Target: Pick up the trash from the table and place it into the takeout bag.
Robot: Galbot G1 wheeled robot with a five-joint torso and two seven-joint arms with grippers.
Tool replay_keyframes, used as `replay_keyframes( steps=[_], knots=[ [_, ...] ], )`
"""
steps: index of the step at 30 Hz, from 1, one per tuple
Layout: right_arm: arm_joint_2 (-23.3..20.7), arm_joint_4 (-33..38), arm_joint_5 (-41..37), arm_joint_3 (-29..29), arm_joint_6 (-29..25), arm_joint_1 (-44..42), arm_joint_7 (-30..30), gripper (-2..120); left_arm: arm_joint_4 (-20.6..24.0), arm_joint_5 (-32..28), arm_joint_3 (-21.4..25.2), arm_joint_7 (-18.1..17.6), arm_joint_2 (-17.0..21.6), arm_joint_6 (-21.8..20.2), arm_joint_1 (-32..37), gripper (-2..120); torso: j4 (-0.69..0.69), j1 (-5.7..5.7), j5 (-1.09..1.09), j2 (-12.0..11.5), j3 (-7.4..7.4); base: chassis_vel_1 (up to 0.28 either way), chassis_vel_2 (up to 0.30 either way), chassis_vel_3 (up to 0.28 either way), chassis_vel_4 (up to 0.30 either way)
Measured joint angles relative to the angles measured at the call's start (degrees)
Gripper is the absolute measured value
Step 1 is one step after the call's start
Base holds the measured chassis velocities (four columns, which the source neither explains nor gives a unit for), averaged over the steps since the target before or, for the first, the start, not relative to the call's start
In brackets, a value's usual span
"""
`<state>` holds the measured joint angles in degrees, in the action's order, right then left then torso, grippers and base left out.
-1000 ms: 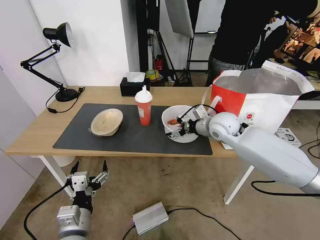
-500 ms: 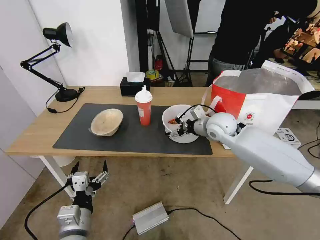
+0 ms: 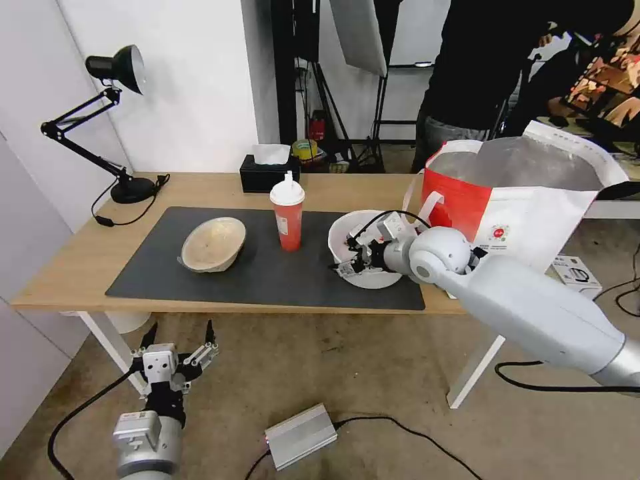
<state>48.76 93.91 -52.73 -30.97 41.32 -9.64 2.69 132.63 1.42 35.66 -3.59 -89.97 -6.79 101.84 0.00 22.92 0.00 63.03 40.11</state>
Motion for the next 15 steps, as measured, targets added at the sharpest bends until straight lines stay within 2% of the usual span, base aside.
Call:
replay_keyframes(
  steps=[1, 4, 11, 14, 15],
  knots=[
    [0.0, 0.0, 0.0, 0.0, 0.0, 0.0, 0.0, 63, 0.0, 0.0, 0.0, 0.0, 0.0, 0.0, 0.0, 100, 0.0, 0.0, 0.0, 0.0, 0.0, 0.0, 0.0, 0.0, 0.0],
    [0.1, 0.24, -0.08, -0.12, 0.0, 0.01, -0.25, 46, 0.14, 0.01, 0.0, 0.0, 0.03, 0.02, 0.05, 100, 0.0, 0.0, 0.0, 0.0, 0.0, 0.0, 0.0, 0.0, 0.0],
    [0.13, 0.56, -0.64, -0.42, 0.0, 0.16, -0.87, 41, 0.27, 0.02, -0.01, -0.02, 0.1, 0.02, 0.07, 100, 0.0, 0.0, 0.0, 0.0, 0.0, 0.0, 0.0, 0.0, 0.0],
    [0.2, 0.64, -1.22, -0.88, 0.0, 0.56, -1.31, 31, 0.28, 0.03, -0.09, -0.02, 0.09, 0.02, 0.07, 100, 0.0, 0.0, 0.0, 0.0, 0.0, 0.0, 0.0, 0.0, 0.0],
    [0.2, 0.64, -1.22, -0.88, 0.0, 0.56, -1.31, 31, 0.28, 0.03, -0.09, -0.02, 0.09, 0.02, 0.07, 100, 0.0, 0.0, 0.0, 0.0, 0.0, 0.0, 0.0, 0.0, 0.0]
  ],
)
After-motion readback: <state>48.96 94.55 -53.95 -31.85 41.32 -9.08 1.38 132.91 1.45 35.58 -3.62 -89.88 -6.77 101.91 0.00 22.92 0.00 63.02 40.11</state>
